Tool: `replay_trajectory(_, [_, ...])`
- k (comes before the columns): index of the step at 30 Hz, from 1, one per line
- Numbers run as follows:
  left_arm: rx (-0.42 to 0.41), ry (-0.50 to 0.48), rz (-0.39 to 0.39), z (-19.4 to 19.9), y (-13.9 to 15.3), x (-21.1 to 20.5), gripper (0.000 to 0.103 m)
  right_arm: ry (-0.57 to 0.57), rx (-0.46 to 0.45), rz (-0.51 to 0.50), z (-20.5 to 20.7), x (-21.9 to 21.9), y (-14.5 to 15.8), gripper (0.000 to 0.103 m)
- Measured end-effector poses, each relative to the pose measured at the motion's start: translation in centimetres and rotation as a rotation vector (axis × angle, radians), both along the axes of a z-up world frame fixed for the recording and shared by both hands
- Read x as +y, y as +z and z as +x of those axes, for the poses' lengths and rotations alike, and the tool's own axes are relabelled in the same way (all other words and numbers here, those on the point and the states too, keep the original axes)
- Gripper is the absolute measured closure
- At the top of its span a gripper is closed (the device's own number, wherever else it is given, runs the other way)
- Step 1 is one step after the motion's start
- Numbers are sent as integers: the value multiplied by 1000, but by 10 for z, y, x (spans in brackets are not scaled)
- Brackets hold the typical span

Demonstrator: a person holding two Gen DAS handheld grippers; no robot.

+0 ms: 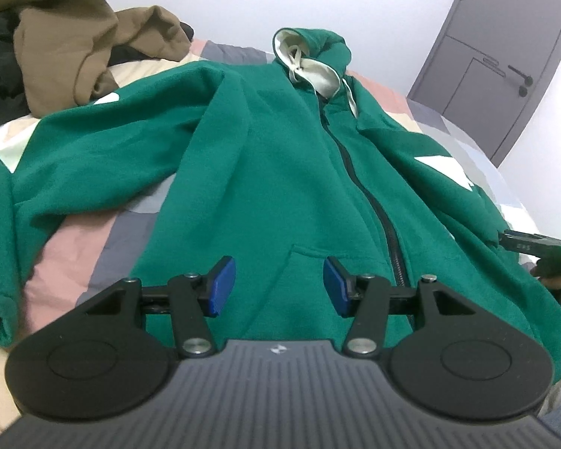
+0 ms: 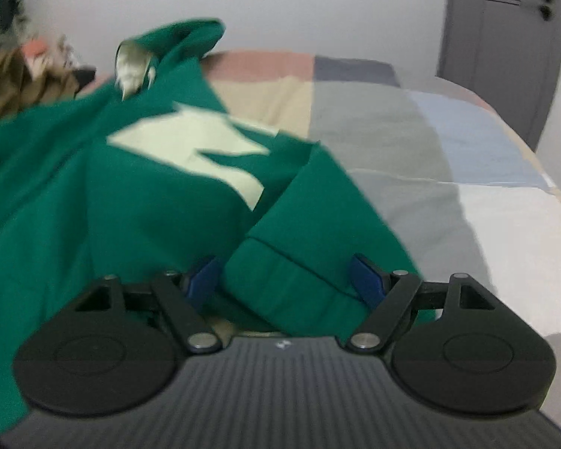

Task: Fold large clothes

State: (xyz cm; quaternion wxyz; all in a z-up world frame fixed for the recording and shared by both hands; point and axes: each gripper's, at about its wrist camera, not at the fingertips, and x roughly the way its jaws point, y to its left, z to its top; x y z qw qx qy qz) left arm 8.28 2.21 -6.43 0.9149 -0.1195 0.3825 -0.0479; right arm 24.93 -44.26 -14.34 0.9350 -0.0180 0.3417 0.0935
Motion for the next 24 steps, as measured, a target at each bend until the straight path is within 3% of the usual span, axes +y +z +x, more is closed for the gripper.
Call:
replay_trajectory(3, [15,-6,22,3,-5,-4,45,3,-5,-64,4,11,-13,24])
replay_trajectory(5, [21,-6,35,4,-6,-6,45,18,-18,-110,5,16,-11,34])
replay_trajectory(7, [21,-4,43,3,-7,-7,45,-2,-31,-138,6,15,-4,66])
replay_trajectory(10, [19,2,48,1,-5,-5,45,-91,-54,-126,9,-6,14,87])
replay_trajectory(20, [40,39,63,4,-8,0,45,-472,-187,45,27,-150,106,90])
replay_trajectory(24, [55,49,68,10,-10,-1,45,-627,-216,69,33,-209,125,90])
